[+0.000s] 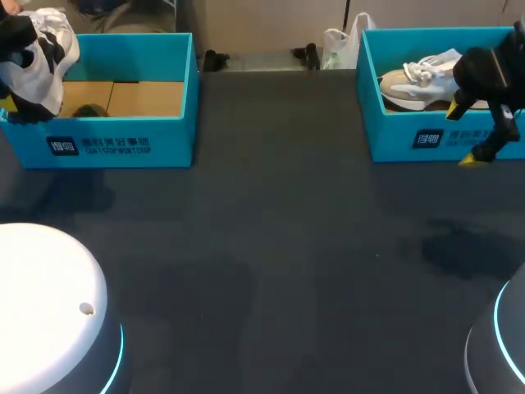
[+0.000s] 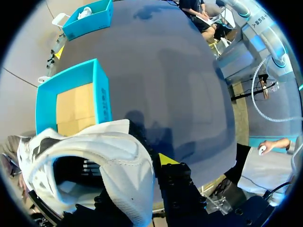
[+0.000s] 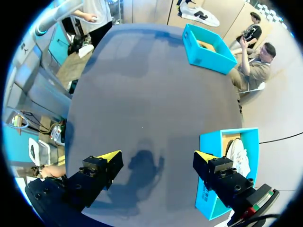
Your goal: Take the shoe out of the shoebox, open the shoe tongue, remove and reinsert the insole, then place the shoe into the shoebox
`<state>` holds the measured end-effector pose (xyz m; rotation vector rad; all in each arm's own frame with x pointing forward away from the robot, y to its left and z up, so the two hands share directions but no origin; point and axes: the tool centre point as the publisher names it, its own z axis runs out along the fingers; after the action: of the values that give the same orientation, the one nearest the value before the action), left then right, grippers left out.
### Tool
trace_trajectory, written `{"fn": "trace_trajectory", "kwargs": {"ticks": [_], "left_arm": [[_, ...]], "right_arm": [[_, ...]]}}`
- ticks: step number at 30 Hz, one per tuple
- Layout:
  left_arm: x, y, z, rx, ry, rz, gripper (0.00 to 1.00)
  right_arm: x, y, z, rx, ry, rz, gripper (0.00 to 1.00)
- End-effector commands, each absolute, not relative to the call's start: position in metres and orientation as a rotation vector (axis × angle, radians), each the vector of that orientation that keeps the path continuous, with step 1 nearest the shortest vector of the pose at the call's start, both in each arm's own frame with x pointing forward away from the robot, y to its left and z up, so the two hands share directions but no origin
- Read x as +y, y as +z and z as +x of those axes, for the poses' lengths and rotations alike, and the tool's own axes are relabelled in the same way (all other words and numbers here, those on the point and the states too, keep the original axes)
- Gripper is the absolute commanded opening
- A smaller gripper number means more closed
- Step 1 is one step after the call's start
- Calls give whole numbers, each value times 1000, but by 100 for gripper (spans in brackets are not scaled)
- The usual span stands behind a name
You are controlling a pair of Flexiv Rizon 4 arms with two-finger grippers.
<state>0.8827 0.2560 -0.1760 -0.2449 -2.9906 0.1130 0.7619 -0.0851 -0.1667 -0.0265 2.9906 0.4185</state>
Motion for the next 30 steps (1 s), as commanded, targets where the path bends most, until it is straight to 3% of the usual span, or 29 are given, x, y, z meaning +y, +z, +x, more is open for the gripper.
{"fn": "trace_trajectory", "kwargs": {"ticks": [1,30], "left_arm": [[268,-174,909,-2935,134,-261,0],[302,-194,1004,-3028,29,-186,0]], "right_arm": [[-84,-167,763,2994,416,-25,100],[-84,-167,763,2994,416,-25,100]]}}
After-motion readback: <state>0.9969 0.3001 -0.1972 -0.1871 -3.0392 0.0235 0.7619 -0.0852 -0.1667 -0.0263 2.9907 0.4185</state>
